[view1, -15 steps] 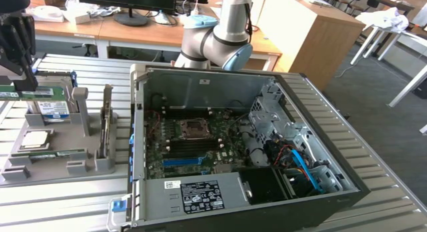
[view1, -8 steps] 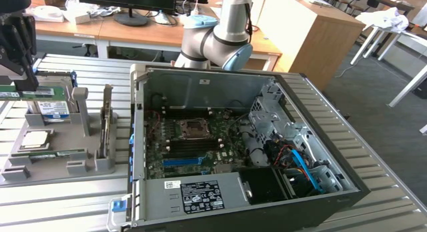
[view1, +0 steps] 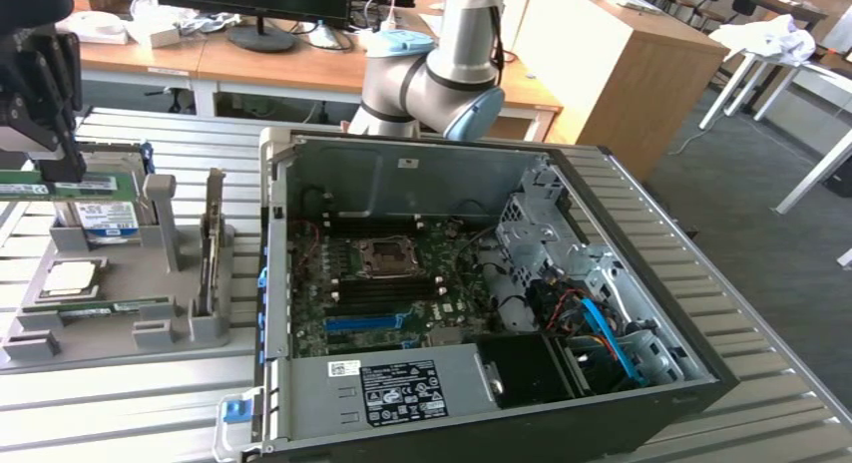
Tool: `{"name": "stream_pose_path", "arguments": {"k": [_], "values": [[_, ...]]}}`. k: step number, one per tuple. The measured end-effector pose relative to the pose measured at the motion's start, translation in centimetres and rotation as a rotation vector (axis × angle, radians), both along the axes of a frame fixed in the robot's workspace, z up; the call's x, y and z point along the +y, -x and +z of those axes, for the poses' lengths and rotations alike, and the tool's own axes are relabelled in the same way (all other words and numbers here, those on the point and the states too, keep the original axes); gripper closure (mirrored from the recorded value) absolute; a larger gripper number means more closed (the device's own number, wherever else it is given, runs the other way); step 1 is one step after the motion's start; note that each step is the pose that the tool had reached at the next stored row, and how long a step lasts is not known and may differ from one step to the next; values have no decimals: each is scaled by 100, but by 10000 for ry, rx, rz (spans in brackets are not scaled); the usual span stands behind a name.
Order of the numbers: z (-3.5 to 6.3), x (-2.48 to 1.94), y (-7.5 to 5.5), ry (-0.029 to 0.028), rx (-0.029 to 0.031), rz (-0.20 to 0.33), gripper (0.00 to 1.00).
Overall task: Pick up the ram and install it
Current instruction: 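Pick up the ram and move it above insertion slot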
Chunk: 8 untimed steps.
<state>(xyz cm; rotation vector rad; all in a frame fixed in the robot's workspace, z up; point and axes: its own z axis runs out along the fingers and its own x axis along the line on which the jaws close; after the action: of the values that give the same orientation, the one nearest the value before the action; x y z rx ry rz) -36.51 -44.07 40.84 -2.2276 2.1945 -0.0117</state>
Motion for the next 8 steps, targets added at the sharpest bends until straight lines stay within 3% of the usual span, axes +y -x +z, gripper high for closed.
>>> {"name": "stream_pose_path", "arguments": {"k": [8], "values": [[0,0,-84,0,0,0,88]]}}
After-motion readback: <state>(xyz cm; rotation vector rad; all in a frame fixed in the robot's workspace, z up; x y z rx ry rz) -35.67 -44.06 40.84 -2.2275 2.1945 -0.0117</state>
